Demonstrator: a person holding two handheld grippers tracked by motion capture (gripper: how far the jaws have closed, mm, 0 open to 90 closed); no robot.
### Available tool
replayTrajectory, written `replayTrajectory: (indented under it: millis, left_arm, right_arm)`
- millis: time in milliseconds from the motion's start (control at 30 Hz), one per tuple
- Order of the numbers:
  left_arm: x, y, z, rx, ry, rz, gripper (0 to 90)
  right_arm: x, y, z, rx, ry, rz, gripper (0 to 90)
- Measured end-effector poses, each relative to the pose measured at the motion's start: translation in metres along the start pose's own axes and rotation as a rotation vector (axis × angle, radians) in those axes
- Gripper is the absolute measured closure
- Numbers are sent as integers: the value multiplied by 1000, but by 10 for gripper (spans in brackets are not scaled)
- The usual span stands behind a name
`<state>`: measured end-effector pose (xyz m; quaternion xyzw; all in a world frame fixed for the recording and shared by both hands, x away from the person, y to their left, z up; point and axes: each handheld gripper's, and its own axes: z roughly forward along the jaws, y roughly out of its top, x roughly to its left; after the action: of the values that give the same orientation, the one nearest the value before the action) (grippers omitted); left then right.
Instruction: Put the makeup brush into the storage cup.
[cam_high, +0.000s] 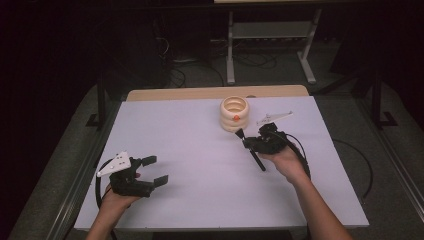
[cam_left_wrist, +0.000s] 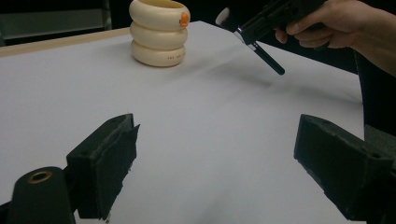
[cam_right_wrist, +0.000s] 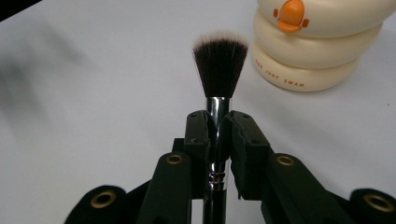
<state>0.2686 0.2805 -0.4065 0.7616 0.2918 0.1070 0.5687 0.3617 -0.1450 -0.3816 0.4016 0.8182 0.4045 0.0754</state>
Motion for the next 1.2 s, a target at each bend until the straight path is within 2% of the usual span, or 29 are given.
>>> replayTrajectory:
  millis: [267,800,833,1200]
  left_arm:
    - [0,0,1,4,-4,2,126]
    - [-1,0,1,-1,-6,2,127]
    - [-1,0,1,1,-6,1,127]
    - [0,0,1,5,-4,2,127]
  right_arm:
    - [-2,1,-6,-60,-5,-19,766]
    - [-3,2,-17,-155,-36,-12,766]
    - [-4,2,-18,-168,-42,-29,766]
    - [-7,2,-27,-234,-61,-20,766]
